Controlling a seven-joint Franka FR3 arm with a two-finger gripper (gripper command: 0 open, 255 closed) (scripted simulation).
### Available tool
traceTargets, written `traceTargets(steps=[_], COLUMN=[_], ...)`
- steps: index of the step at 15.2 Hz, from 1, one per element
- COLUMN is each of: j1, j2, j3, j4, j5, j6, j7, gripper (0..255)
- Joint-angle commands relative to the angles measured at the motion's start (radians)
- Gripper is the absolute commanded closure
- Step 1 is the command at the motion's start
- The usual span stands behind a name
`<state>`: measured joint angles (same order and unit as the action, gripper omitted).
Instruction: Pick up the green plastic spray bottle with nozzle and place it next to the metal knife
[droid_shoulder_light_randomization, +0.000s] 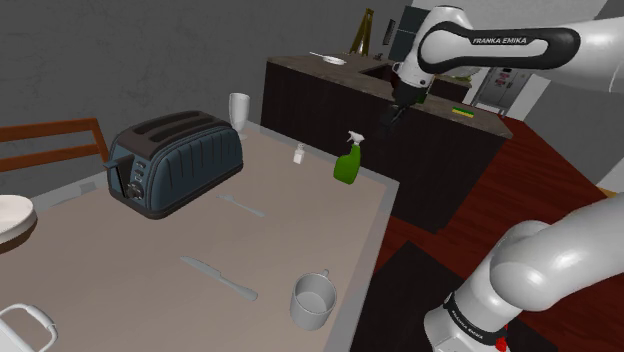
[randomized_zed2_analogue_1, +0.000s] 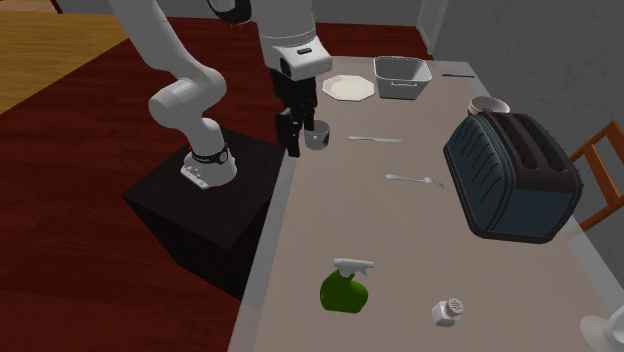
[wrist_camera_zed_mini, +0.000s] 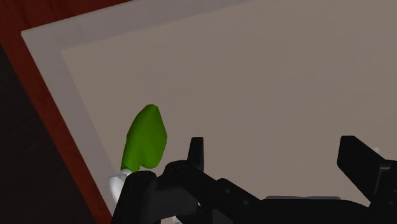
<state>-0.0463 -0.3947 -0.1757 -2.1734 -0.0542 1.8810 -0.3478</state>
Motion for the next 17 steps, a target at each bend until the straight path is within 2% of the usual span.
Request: traceTargets(steps=[1,10,17], j1=[-0.004,-0.037,-0.114], j2=[0.069,0.411,0.708], j3=[-0.029,-0.131,-0.154], j4=[0.044,0.294,0.577], j5=[0.012,0.127,0.251], j6=[0.02,0.072,0.035], j7=[-0.037,-0.211,-0.331], gripper=[0,0,0])
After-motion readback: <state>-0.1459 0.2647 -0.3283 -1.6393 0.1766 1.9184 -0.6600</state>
